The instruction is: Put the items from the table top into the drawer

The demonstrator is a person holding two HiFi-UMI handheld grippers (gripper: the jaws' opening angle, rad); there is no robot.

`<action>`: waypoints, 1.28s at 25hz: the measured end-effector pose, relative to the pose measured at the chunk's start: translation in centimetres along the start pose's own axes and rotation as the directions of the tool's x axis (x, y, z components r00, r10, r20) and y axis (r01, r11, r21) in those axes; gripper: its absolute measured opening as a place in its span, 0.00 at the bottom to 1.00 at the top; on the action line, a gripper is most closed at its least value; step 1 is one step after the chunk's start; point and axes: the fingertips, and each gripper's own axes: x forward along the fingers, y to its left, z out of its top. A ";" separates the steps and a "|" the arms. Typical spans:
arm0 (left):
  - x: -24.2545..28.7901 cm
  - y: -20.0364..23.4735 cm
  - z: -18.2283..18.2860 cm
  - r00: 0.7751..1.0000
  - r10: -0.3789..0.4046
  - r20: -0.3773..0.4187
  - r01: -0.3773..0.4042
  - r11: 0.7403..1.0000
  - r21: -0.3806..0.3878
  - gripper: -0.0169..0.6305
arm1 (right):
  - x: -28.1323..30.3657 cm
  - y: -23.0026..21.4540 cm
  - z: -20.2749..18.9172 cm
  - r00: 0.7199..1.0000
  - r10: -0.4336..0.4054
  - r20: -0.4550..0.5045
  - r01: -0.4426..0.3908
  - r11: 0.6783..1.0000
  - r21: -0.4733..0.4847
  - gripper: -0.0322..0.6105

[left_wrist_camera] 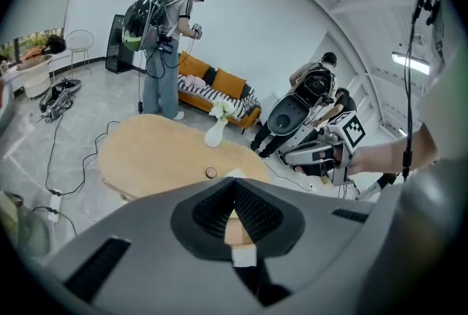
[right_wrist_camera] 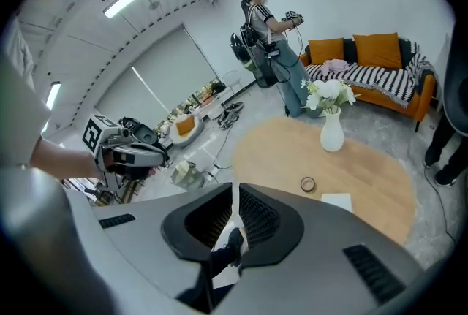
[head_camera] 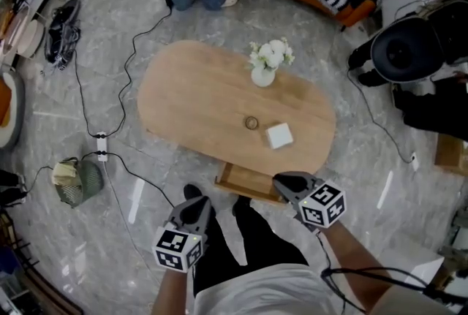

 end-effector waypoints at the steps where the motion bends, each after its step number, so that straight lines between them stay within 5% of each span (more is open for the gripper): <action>1: 0.4 0.4 -0.1 1.000 0.001 -0.003 -0.001 1.000 -0.004 0.03 | 0.6 -0.3 -0.1 1.000 0.006 -0.004 -0.006 1.000 -0.001 0.11; 17: 6.1 4.6 -2.8 1.000 0.000 -0.014 -0.001 0.999 -0.043 0.03 | 8.0 -4.6 -2.9 0.998 0.037 -0.044 -0.037 0.999 -0.005 0.12; 22: 7.2 5.5 -3.8 1.000 -0.009 -0.022 0.008 0.999 -0.052 0.03 | 9.9 -5.7 -3.8 0.997 0.037 -0.066 -0.036 0.999 0.002 0.21; 32: 10.2 7.1 -5.3 0.999 -0.026 -0.032 0.025 0.999 -0.037 0.03 | 13.7 -8.9 -4.8 0.997 0.013 -0.079 -0.016 0.999 -0.032 0.24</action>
